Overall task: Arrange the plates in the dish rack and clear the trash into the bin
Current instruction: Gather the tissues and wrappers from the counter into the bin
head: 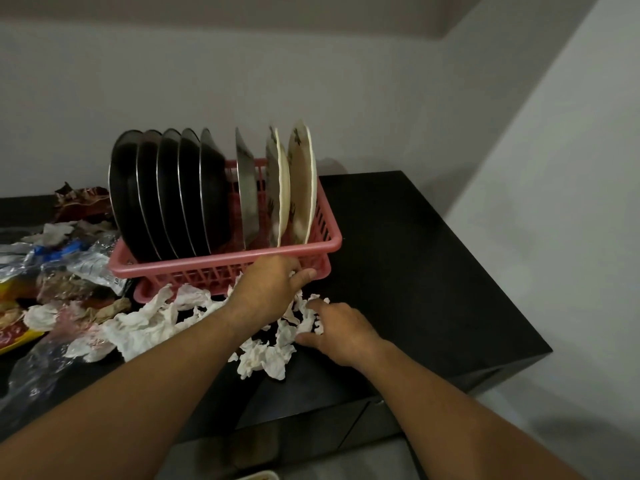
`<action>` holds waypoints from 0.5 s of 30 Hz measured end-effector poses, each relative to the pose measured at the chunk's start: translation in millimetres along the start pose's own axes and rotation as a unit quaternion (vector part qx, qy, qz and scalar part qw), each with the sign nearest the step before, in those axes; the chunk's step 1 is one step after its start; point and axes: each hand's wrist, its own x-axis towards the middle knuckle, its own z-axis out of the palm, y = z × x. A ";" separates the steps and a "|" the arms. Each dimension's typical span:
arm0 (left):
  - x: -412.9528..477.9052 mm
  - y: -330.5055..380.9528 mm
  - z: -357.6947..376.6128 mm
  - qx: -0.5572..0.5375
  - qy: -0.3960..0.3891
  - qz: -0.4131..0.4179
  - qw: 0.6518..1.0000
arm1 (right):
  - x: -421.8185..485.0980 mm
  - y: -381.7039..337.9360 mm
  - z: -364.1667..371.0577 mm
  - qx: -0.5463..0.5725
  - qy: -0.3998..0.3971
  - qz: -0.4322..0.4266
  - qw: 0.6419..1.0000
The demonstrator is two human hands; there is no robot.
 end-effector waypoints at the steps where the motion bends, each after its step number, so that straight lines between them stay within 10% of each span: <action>1: -0.9 -1.8 -0.1 0.008 0.007 0.005 1.000 | 0.8 -0.8 3.6 -0.012 0.000 0.003 1.000; 15: -5.4 -20.5 -25.7 0.043 -0.027 0.018 0.999 | -7.5 -11.0 -59.0 0.018 0.088 0.042 0.995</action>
